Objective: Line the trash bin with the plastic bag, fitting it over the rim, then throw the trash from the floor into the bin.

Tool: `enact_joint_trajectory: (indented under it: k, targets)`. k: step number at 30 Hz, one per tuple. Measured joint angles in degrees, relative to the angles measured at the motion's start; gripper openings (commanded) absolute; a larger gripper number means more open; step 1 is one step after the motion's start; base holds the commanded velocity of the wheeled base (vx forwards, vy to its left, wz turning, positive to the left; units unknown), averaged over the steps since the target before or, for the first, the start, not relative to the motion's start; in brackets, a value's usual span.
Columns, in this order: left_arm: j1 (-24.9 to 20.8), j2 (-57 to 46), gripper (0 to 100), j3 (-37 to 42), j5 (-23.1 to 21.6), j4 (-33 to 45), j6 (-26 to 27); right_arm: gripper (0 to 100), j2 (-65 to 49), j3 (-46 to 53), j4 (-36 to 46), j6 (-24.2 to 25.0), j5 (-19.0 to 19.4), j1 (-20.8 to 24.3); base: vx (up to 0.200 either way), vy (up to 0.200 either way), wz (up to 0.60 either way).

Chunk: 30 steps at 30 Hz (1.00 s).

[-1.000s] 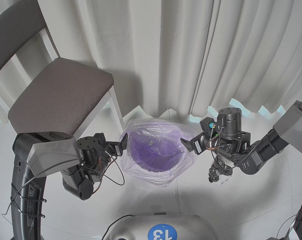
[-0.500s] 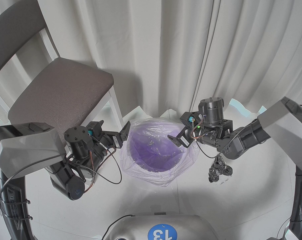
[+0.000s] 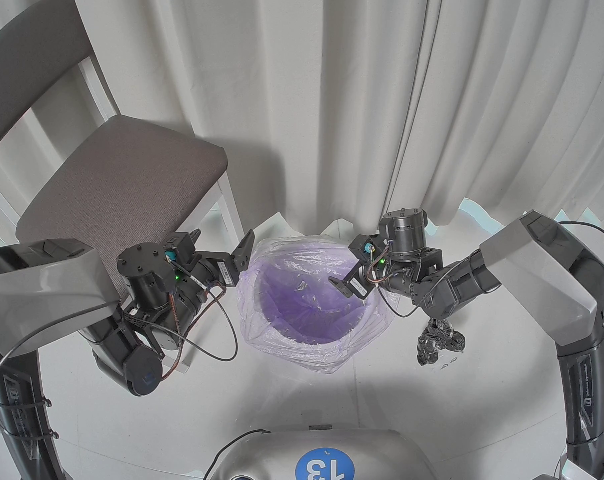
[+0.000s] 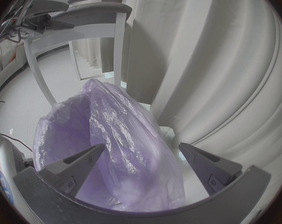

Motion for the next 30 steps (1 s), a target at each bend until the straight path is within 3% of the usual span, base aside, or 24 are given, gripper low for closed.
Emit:
enact_joint_trajectory:
  k: [1, 15, 30]
  targets:
    - [0.07, 0.11, 100, -0.09, 0.0, -0.02, 0.0, 0, 0.4, -0.41, 0.09, -0.01, 0.0, -0.05, 0.0, 0.0, 0.0]
    - [0.46, 1.49, 100, -0.41, -0.02, -0.02, 0.2, 0, 1.57, -5.22, 1.51, 1.55, -0.11, -0.6, 0.0, 0.0, 0.0]
    - [0.93, 3.43, 100, -0.52, 0.11, 0.0, 0.05, 0, 4.18, -21.04, 8.81, 5.03, -0.87, -1.77, 0.0, 0.0, 0.0]
